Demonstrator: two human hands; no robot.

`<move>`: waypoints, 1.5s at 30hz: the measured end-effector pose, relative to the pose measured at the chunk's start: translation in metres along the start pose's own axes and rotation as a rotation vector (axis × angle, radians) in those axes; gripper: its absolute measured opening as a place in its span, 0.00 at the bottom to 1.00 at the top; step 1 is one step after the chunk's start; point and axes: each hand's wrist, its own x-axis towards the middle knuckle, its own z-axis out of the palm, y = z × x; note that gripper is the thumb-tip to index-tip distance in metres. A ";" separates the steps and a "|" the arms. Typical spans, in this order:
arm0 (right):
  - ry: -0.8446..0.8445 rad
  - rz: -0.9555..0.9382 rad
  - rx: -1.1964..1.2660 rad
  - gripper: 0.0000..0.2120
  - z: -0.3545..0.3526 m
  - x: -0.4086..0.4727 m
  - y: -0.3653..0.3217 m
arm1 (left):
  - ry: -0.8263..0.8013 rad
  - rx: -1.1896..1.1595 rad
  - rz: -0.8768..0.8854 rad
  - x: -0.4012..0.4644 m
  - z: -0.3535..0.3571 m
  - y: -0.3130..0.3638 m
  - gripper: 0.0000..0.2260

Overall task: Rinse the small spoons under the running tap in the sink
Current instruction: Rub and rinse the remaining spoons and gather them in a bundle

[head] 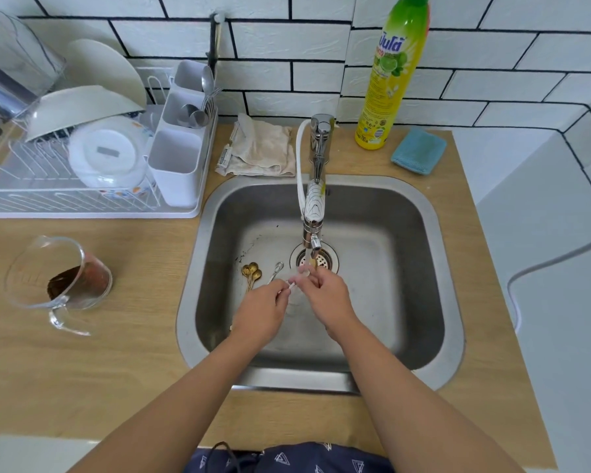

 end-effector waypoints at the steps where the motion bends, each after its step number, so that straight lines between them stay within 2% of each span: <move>1: 0.009 -0.011 0.000 0.07 0.001 0.001 -0.001 | 0.037 0.048 0.004 -0.001 0.000 0.001 0.10; 4: -0.047 0.025 0.047 0.12 0.001 0.002 -0.009 | 0.103 0.097 0.014 -0.004 -0.002 0.003 0.10; 8: -0.039 -0.017 -0.013 0.07 -0.001 -0.002 -0.007 | 0.061 0.078 0.029 -0.004 -0.006 0.004 0.11; 10: 0.005 -0.031 -0.049 0.10 -0.003 -0.003 -0.006 | 0.026 0.077 0.031 -0.005 -0.005 0.004 0.11; 14: -0.144 0.033 -0.045 0.10 -0.006 -0.005 -0.012 | -0.014 0.088 0.005 -0.006 -0.002 0.000 0.11; 17: -0.194 -0.024 -0.036 0.13 -0.009 -0.004 -0.011 | -0.087 -0.006 -0.035 -0.005 -0.005 -0.001 0.11; 19: -0.207 -0.029 0.049 0.11 -0.010 -0.004 -0.010 | -0.175 -0.173 -0.064 -0.003 -0.009 -0.001 0.11; 21: -0.192 0.032 0.183 0.07 -0.013 -0.004 -0.009 | -0.268 -0.350 -0.090 0.000 -0.015 -0.002 0.12; 24: -0.175 0.107 0.272 0.10 -0.014 -0.001 -0.008 | -0.375 -0.459 -0.108 0.004 -0.021 -0.006 0.13; 27: -0.184 0.133 0.389 0.11 -0.010 -0.004 -0.009 | -0.387 -0.519 -0.164 0.007 -0.018 -0.008 0.14; 32: -0.039 0.058 0.323 0.02 -0.007 -0.007 -0.010 | -0.413 -0.534 -0.192 0.007 -0.013 -0.005 0.15; 35: 0.010 0.102 0.213 0.09 -0.007 -0.005 -0.011 | -0.428 -0.591 -0.235 0.005 -0.009 -0.005 0.15; 39: -0.170 0.130 0.345 0.09 -0.011 -0.004 -0.007 | -0.556 -0.832 -0.330 0.007 -0.013 -0.007 0.14; 41: -0.167 0.093 0.345 0.08 -0.012 -0.004 -0.008 | -0.602 -0.941 -0.347 0.010 -0.017 -0.008 0.14; 43: -0.069 0.054 0.322 0.04 -0.012 -0.003 -0.012 | -0.581 -0.922 -0.309 0.011 -0.018 -0.005 0.14; 45: 0.007 -0.005 0.258 0.05 -0.010 -0.002 -0.013 | -0.497 -0.801 -0.249 0.012 -0.017 -0.001 0.15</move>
